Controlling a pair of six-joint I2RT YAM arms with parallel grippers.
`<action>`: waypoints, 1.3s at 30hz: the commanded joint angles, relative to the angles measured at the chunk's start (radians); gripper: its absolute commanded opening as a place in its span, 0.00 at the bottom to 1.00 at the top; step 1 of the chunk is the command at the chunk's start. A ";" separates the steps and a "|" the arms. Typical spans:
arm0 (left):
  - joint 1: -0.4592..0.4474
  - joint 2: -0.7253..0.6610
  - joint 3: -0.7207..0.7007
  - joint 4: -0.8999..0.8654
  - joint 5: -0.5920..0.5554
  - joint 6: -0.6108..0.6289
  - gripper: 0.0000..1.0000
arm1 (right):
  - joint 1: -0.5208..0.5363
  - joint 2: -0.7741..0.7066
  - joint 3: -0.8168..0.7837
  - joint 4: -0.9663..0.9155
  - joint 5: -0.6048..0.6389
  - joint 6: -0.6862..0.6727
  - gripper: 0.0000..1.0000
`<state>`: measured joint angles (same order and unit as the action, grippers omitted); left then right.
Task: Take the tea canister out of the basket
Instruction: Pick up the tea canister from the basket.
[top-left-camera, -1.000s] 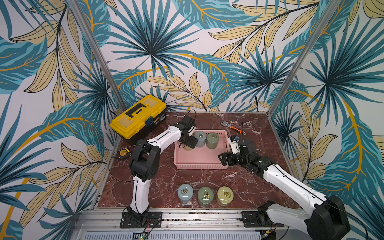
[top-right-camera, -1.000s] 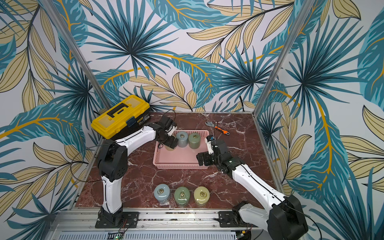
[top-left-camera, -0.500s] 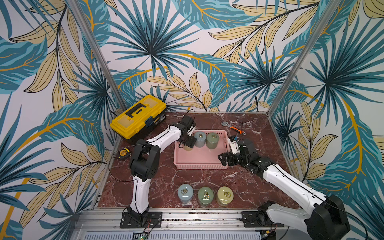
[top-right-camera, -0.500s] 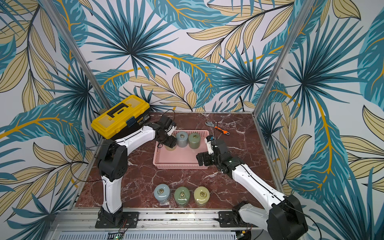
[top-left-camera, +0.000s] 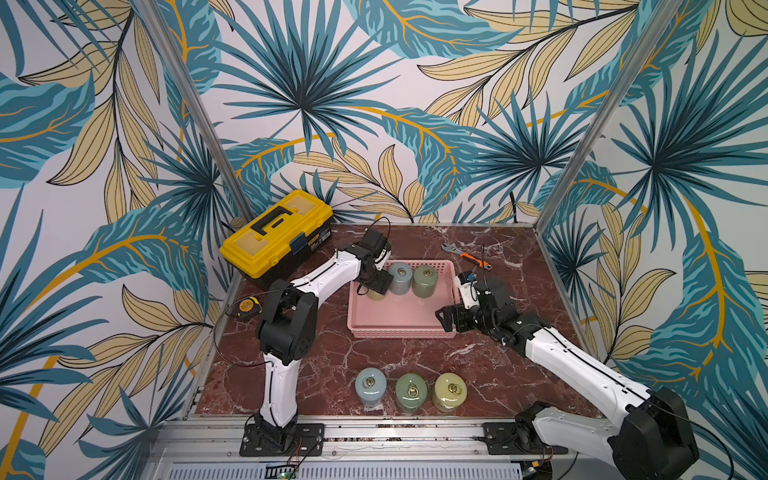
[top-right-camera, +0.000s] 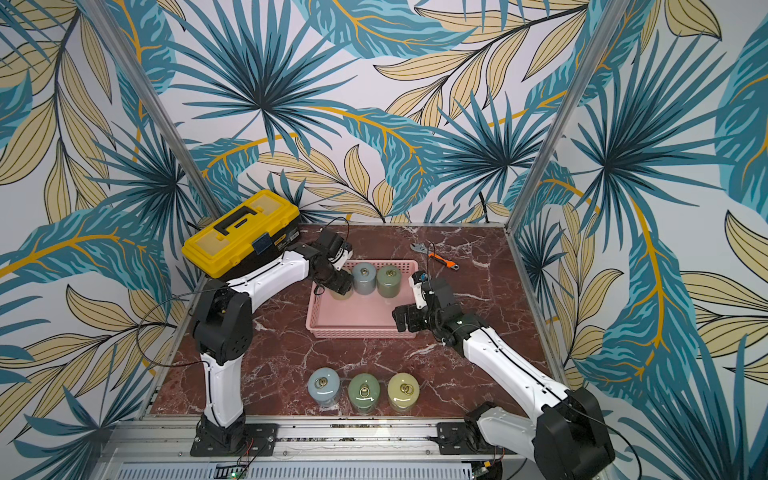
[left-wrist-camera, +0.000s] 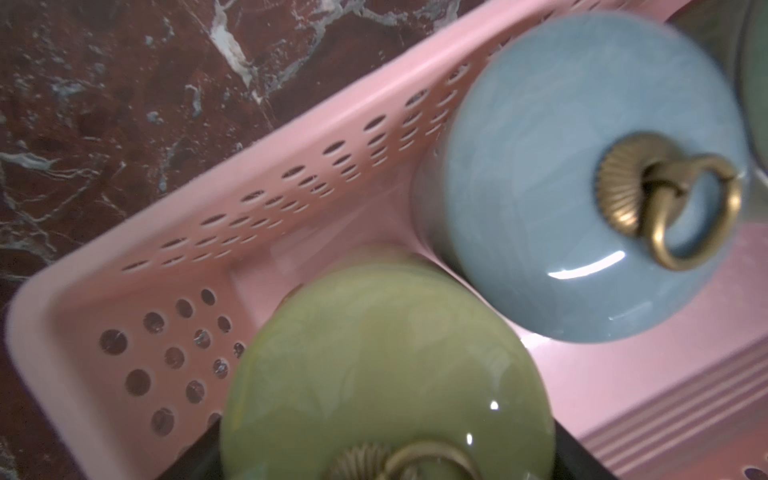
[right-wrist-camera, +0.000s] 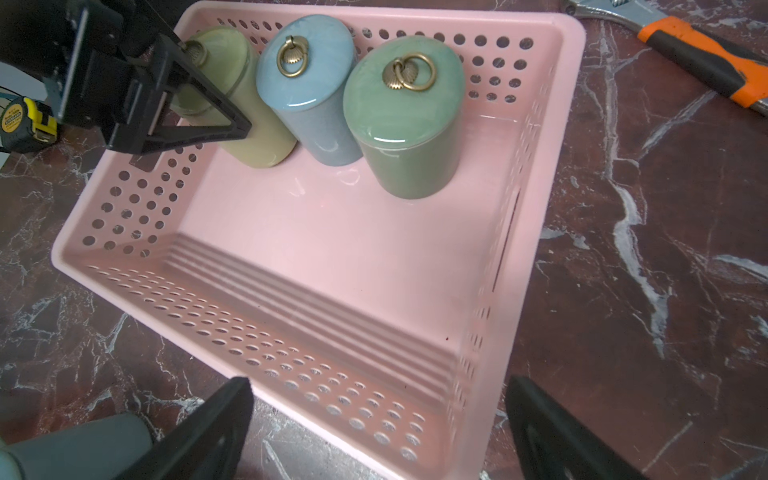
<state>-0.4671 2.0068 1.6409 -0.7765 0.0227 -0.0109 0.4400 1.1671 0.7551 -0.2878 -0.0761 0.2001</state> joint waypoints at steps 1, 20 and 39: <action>0.006 -0.102 -0.009 0.035 0.013 -0.002 0.49 | -0.001 0.008 -0.008 0.009 -0.006 -0.016 0.99; -0.023 -0.241 -0.054 -0.043 0.006 -0.020 0.46 | -0.002 -0.007 -0.012 0.008 0.007 -0.016 0.99; -0.151 -0.443 -0.178 -0.091 -0.015 -0.076 0.46 | -0.001 -0.013 -0.017 0.012 0.036 -0.013 0.99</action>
<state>-0.5976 1.6299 1.4818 -0.9009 0.0162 -0.0662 0.4400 1.1671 0.7551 -0.2882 -0.0566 0.2005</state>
